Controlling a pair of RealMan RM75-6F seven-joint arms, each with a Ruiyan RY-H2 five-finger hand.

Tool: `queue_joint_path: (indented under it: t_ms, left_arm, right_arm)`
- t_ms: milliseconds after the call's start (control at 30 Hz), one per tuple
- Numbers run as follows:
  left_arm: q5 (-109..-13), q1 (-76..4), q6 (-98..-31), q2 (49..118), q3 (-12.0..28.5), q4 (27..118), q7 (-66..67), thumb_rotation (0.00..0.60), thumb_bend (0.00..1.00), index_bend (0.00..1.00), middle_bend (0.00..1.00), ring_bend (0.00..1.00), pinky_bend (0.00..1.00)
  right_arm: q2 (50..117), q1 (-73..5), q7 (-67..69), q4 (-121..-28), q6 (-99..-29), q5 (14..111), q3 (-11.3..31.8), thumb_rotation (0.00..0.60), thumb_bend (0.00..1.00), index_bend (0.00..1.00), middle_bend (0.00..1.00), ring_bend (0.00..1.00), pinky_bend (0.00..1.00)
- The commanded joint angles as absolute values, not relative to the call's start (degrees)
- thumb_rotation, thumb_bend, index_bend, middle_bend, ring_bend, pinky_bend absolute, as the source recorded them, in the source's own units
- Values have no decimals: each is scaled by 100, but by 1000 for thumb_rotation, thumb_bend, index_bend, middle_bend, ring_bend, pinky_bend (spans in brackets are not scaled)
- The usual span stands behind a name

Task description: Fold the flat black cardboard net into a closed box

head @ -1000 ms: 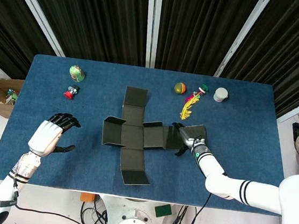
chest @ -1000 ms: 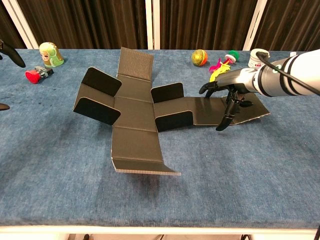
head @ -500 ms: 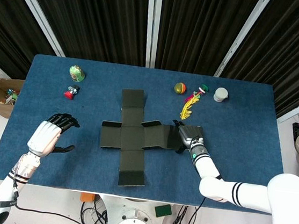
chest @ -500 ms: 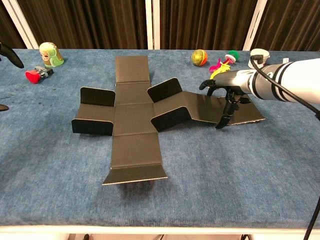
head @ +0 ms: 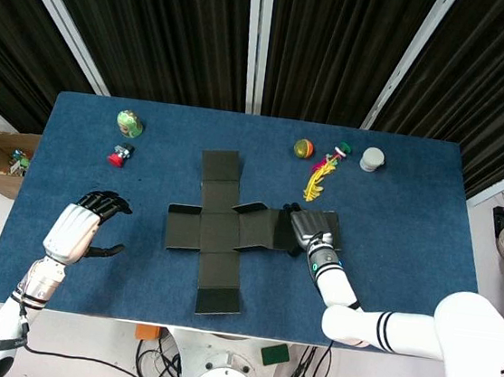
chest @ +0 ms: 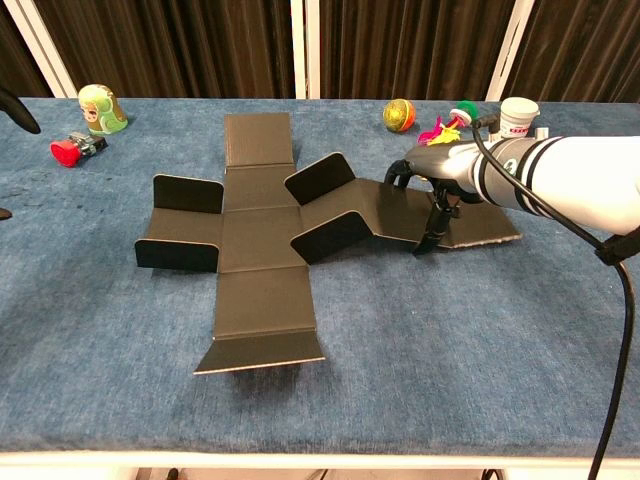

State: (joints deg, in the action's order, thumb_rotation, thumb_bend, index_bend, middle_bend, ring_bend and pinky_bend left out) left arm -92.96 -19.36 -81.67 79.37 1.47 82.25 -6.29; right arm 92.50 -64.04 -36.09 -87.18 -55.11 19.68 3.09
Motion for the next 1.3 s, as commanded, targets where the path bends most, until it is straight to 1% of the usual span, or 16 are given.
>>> queue_joint_path:
  t_ms: [33,200,300,367,400,433,500,567,667,733,933,1167,1300]
  left_arm:
    - [-9308,-1938,-8170,7942,147,8215,-634,600,24,356,304,223,247]
    - [-9177,-1981,-7957,7985,143,8127,-674,600,24,357,298,223,261]
    - [-8858,-2050,-7554,8067,173,7961,-575,600,24,354,283,261,326]
    - [-8733,-2096,-7341,8154,165,7838,-469,600,24,340,275,361,445]
    - [-8685,-2128,-7227,8221,153,7745,-361,600,25,321,265,436,559]
    - [-8661,-2153,-7157,8281,145,7656,-242,600,25,299,251,491,661]
    - [-8597,-2207,-7000,8414,132,7487,42,600,26,252,218,554,800]
    - [-8511,-2276,-6849,8592,155,7325,310,600,26,188,166,593,888]
    - [-8328,-2391,-6626,8882,248,7112,626,600,25,78,101,602,929]
    - [-8229,-2464,-6641,9156,397,6916,698,600,22,39,63,602,947]
    - [-8067,-2714,-6685,9791,749,6448,732,600,0,26,46,601,963]
    - [-8068,-2963,-6588,10112,867,6178,567,600,0,26,46,598,962]
    - [-8105,-3078,-6549,10233,853,5964,721,600,0,26,46,597,962]
  right_arm:
    - [9221,-6296,-3551,-8816,-5640,2138,394,600,241,332,187,719,925]
    - [9179,-6081,-3403,-8872,-5866,2735,401,600,254,340,252,724,933]
    - [9114,-5976,-3349,-8913,-5915,3054,417,600,267,343,286,726,938]
    - [9078,-5940,-3346,-8912,-5914,3155,441,600,273,345,303,726,940]
    - [9062,-5917,-3335,-8895,-5903,3210,461,600,273,346,309,726,941]
    - [9051,-5903,-3333,-8881,-5888,3242,475,600,273,346,313,727,941]
    - [9038,-5877,-3334,-8854,-5848,3308,489,600,270,346,316,727,941]
    - [9047,-5854,-3360,-8811,-5808,3377,490,600,270,347,317,727,941]
    - [9097,-5816,-3363,-8725,-5734,3450,499,600,273,348,319,726,941]
    - [9136,-5797,-3374,-8646,-5669,3474,504,600,273,349,320,726,941]
    - [9225,-5756,-3432,-8499,-5553,3498,540,600,274,349,318,727,941]
    - [9264,-5712,-3450,-8455,-5484,3542,620,600,274,349,318,727,941]
    - [9271,-5686,-3455,-8445,-5449,3578,646,600,275,349,318,726,941]
